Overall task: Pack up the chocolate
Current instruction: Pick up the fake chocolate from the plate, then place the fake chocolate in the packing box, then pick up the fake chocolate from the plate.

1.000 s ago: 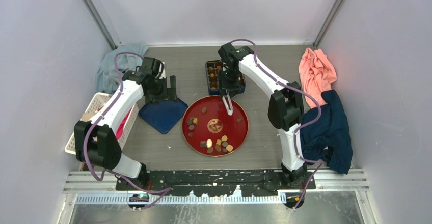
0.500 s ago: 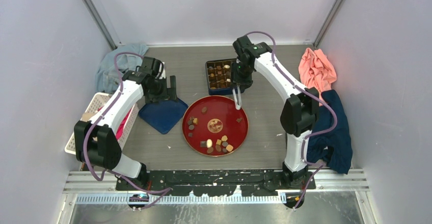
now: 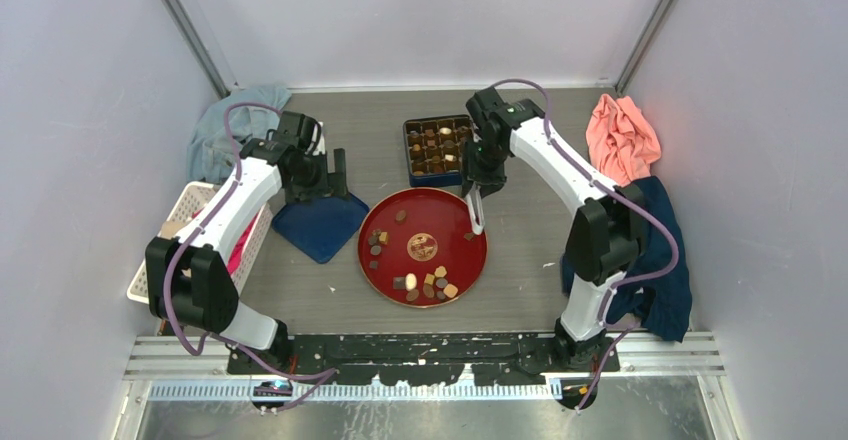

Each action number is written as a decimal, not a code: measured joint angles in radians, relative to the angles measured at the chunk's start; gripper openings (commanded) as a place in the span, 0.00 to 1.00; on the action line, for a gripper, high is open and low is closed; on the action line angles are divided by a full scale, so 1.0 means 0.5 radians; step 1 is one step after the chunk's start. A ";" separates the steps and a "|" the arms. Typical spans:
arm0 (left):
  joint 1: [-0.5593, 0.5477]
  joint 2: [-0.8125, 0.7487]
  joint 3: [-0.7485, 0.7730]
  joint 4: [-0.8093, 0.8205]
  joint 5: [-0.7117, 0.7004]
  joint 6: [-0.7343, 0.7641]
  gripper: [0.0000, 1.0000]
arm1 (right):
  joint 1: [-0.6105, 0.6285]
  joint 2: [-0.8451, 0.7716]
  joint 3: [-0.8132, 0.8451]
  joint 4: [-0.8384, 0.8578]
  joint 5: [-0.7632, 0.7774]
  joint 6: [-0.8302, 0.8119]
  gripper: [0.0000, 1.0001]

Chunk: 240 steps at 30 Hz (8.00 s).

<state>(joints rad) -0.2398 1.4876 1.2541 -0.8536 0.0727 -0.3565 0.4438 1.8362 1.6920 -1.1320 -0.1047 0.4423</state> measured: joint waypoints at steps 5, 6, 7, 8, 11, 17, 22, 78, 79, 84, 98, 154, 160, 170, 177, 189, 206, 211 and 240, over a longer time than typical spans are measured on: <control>0.000 0.000 0.000 0.000 0.007 -0.006 0.89 | 0.000 -0.197 -0.213 -0.009 -0.030 -0.014 0.43; 0.000 0.000 0.000 0.000 0.008 -0.007 0.89 | 0.001 -0.229 -0.241 -0.014 -0.034 -0.018 0.43; 0.000 -0.001 0.000 0.000 0.011 -0.008 0.89 | 0.007 -0.266 -0.276 -0.015 -0.044 -0.027 0.43; 0.000 -0.003 -0.001 -0.001 0.014 -0.011 0.89 | 0.013 -0.300 -0.308 -0.015 -0.050 -0.035 0.43; 0.000 -0.027 -0.002 -0.002 0.021 -0.019 0.89 | 0.070 -0.385 -0.404 -0.034 -0.054 -0.056 0.43; 0.000 -0.169 -0.082 -0.002 0.047 -0.057 0.89 | 0.388 -0.480 -0.613 -0.066 -0.018 -0.090 0.43; 0.000 -0.298 -0.181 -0.015 0.063 -0.065 0.89 | 0.644 -0.568 -0.806 -0.130 0.003 -0.082 0.43; 0.000 -0.500 -0.343 -0.025 0.104 -0.094 0.89 | 1.020 -0.370 -0.946 -0.080 -0.031 -0.110 0.43; 0.000 -0.500 -0.343 -0.026 0.104 -0.095 0.89 | 1.020 -0.368 -0.946 -0.075 -0.037 -0.111 0.42; 0.000 -0.507 -0.343 -0.034 0.102 -0.095 0.89 | 1.020 -0.363 -0.948 -0.053 -0.058 -0.117 0.30; 0.000 -0.546 -0.355 -0.038 0.089 -0.095 0.89 | 0.943 -0.365 -0.819 -0.109 0.022 -0.144 0.23; 0.000 -0.113 -0.159 0.048 0.048 -0.004 0.89 | 0.035 0.447 0.391 -0.144 -0.019 -0.117 0.27; 0.000 -0.110 -0.159 0.053 0.043 -0.003 0.89 | 0.034 0.452 0.391 -0.131 -0.024 -0.117 0.31; 0.000 -0.110 -0.159 0.053 0.041 -0.003 0.89 | 0.018 0.461 0.391 -0.094 -0.024 -0.109 0.31; 0.000 -0.110 -0.159 0.053 0.035 -0.004 0.89 | 0.011 0.482 0.391 -0.082 -0.024 -0.098 0.38; 0.000 -0.110 -0.158 0.053 0.035 -0.004 0.89 | 0.011 0.481 0.380 -0.063 -0.026 -0.089 0.46; 0.000 -0.113 -0.159 0.052 0.036 -0.004 0.89 | 0.011 0.466 0.378 -0.026 -0.027 -0.082 0.29; 0.000 -0.130 -0.159 0.051 0.037 -0.004 0.89 | 0.011 0.364 0.366 -0.026 -0.027 -0.097 0.28; 0.000 -0.520 -0.436 -0.024 -0.041 -0.047 0.89 | 0.968 -0.697 -0.931 -0.170 -0.025 0.187 0.37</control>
<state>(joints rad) -0.2398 1.2278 1.0359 -0.8658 0.0521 -0.3801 0.9279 1.4879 1.2266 -1.2171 -0.1173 0.5358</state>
